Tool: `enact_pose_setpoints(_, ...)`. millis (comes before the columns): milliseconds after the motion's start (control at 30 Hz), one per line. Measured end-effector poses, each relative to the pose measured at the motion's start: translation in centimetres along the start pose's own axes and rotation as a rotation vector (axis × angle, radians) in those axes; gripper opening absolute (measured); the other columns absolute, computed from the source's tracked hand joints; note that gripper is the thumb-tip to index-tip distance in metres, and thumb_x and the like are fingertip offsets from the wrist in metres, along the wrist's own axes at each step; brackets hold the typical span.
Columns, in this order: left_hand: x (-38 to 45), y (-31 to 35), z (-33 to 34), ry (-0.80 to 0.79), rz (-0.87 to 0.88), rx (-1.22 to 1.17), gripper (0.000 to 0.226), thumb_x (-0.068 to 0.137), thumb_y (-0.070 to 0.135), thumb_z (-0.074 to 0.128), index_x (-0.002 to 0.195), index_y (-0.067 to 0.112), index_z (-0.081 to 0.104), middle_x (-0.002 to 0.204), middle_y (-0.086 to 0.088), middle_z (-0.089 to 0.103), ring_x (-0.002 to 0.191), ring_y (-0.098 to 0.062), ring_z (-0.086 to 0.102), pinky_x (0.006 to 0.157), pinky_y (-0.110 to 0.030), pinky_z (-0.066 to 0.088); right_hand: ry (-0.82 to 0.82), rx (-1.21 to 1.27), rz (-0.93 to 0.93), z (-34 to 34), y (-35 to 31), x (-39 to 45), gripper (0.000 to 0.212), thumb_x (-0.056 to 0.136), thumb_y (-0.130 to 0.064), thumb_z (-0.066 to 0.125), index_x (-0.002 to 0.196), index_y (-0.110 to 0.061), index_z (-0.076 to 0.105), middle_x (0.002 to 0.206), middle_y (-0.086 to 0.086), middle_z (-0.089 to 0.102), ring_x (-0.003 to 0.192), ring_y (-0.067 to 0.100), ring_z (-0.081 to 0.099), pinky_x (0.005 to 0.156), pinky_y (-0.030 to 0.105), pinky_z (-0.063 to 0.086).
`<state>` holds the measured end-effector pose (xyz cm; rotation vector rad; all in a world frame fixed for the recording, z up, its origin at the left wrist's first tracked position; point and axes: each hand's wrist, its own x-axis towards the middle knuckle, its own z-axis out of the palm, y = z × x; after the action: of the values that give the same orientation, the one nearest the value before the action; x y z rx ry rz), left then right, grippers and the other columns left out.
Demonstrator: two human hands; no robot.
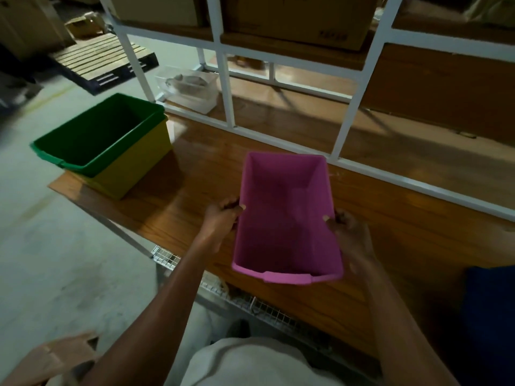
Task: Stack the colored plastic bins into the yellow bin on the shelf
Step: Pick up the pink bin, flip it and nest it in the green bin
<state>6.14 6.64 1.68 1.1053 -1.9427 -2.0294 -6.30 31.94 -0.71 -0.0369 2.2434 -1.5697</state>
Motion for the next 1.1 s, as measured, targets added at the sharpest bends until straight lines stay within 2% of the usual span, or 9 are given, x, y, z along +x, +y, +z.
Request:
enact_pose_setpoints(133, -1.4, 0.0, 0.7, -0.007, 0.063, 0.099, 0.018, 0.103, 0.011, 0.060, 0.105, 0.026, 0.071, 0.106, -0.001, 0.077, 0.093, -0.019, 0.076, 0.070, -0.025, 0.058, -0.002, -0.071, -0.064, -1.3, -0.3, 0.4, 0.022, 0.105, -0.023, 0.060, 0.123, -0.033, 0.066, 0.097, -0.019, 0.068, 0.085, 0.002, 0.068, 0.063, 0.021, 0.054)
enact_pose_setpoints(233, -0.7, 0.2, 1.6, 0.115, 0.176, 0.406, 0.025, 0.097, 0.015, 0.069, 0.123, 0.015, 0.066, 0.112, -0.006, 0.072, 0.089, -0.015, 0.069, 0.062, -0.014, 0.049, 0.036, -0.177, -0.115, -2.3, -0.5, 0.9, 0.024, 0.105, -0.025, 0.059, 0.126, -0.028, 0.071, 0.115, -0.008, 0.075, 0.097, 0.012, 0.073, 0.077, 0.033, 0.063)
enact_pose_setpoints(333, 0.5, 1.8, 3.1, 0.235, 0.590, 0.864, 0.046, 0.094, 0.020, 0.069, 0.139, 0.018, 0.058, 0.135, -0.012, 0.062, 0.121, -0.029, 0.059, 0.092, -0.036, 0.055, 0.050, -0.339, -0.191, -3.2, -1.4, 1.0, 0.031, 0.105, -0.029, 0.058, 0.133, -0.024, 0.069, 0.124, -0.006, 0.072, 0.110, 0.016, 0.068, 0.090, 0.036, 0.057)
enact_pose_setpoints(533, 2.3, 6.9, 10.1, -0.194, 1.068, 1.263, 0.068, 0.098, 0.019, 0.065, 0.160, 0.025, 0.038, 0.165, -0.001, 0.042, 0.154, -0.026, 0.034, 0.123, -0.048, 0.030, 0.014, -0.525, -0.304, -3.8, -3.5, 1.4, 0.026, 0.105, -0.033, 0.057, 0.127, -0.032, 0.071, 0.118, -0.013, 0.070, 0.102, 0.007, 0.061, 0.077, 0.029, 0.046)
enact_pose_setpoints(667, 3.6, 7.8, 12.2, -0.324, 1.112, 1.354, 0.055, 0.097, 0.021, 0.069, 0.150, 0.020, 0.056, 0.155, -0.005, 0.056, 0.150, -0.027, 0.042, 0.123, -0.046, 0.027, 0.053, -0.549, -0.343, -4.6, -5.0, 1.7, 0.026, 0.101, -0.038, 0.063, 0.124, -0.036, 0.073, 0.119, -0.014, 0.073, 0.108, 0.010, 0.065, 0.080, 0.030, 0.046)
enact_pose_setpoints(767, 3.5, 8.6, 12.8, -0.318, 1.184, 1.220, 0.028, 0.098, 0.022, 0.066, 0.124, 0.023, 0.075, 0.124, -0.003, 0.075, 0.120, -0.027, 0.065, 0.100, -0.045, 0.050, 0.048, -0.550, -0.339, -5.4, -5.2, 1.7, 0.024, 0.097, -0.039, 0.067, 0.120, -0.037, 0.075, 0.119, -0.012, 0.075, 0.110, 0.011, 0.067, 0.084, 0.031, 0.051)
enact_pose_setpoints(867, 3.6, 8.3, 12.9, -0.310, 1.201, 1.196, 0.022, 0.100, 0.023, 0.060, 0.111, 0.024, 0.079, 0.110, 0.004, 0.079, 0.104, -0.022, 0.070, 0.078, -0.035, 0.050, 0.040, -0.569, -0.332, -5.9, -5.3, 1.1, 0.023, 0.096, -0.038, 0.069, 0.117, -0.035, 0.077, 0.119, -0.012, 0.076, 0.113, 0.011, 0.066, 0.095, 0.037, 0.051)
enact_pose_setpoints(967, 4.0, 7.2, 12.3, -0.241, 1.178, 1.147, 0.026, 0.101, 0.028, 0.052, 0.106, 0.024, 0.078, 0.104, 0.005, 0.079, 0.097, -0.019, 0.071, 0.074, -0.026, 0.036, 0.240, -0.716, -0.420, -6.7, -4.7, 0.1, 0.019, 0.097, -0.034, 0.067, 0.112, -0.033, 0.077, 0.120, -0.011, 0.074, 0.124, 0.017, 0.058, 0.108, 0.043, 0.031)
enact_pose_setpoints(1100, 5.0, 7.1, 10.4, -0.126, 0.984, 1.099, 0.024, 0.105, 0.029, 0.051, 0.107, 0.026, 0.075, 0.100, 0.007, 0.075, 0.091, -0.018, 0.069, 0.073, -0.030, 0.041, 0.561, -0.640, -0.393, -8.3, -2.7, -2.0, 0.028, 0.094, -0.026, 0.069, 0.122, -0.027, 0.073, 0.135, -0.004, 0.065, 0.130, 0.026, 0.047, 0.098, 0.040, 0.029)
